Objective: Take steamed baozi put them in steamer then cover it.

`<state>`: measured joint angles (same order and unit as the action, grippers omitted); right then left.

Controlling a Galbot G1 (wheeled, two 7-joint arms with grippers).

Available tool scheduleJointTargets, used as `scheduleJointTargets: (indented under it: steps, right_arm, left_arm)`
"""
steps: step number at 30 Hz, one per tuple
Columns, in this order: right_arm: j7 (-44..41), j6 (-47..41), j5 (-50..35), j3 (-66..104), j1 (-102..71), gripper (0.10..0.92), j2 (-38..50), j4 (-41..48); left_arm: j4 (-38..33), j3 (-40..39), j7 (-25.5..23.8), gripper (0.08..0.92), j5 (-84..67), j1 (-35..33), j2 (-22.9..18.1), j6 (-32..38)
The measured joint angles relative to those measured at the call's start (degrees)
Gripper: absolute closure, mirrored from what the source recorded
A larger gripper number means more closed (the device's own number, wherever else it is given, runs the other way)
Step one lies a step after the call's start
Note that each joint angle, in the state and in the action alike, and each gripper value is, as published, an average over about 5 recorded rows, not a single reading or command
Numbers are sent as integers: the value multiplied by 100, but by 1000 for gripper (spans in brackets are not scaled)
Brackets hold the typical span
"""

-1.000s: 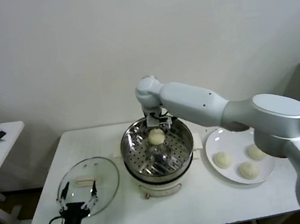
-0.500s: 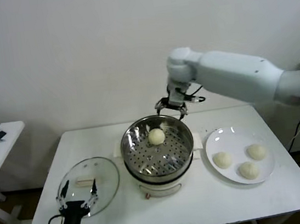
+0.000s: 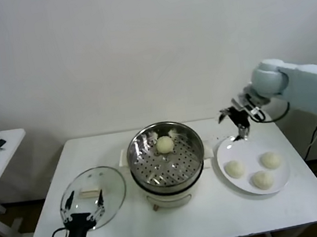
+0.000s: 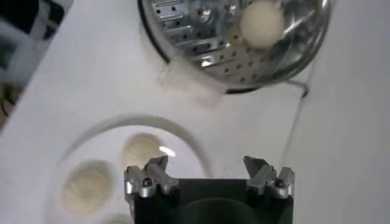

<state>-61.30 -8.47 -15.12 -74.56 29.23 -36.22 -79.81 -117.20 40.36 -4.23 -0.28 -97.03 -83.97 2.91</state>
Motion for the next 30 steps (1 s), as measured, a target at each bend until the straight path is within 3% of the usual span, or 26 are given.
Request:
scheduleJointTargets:
  steps: [14,30]
  right_arm:
    - [-141,-304,468,1156,-1755,203,-174,924]
    - [-228,-176,857,1682,-2450,203,-892,1917]
  left_arm:
    - [77,45,9,177,3,-20,-5,4]
    - [197,47,9,177,28,9,-4,13]
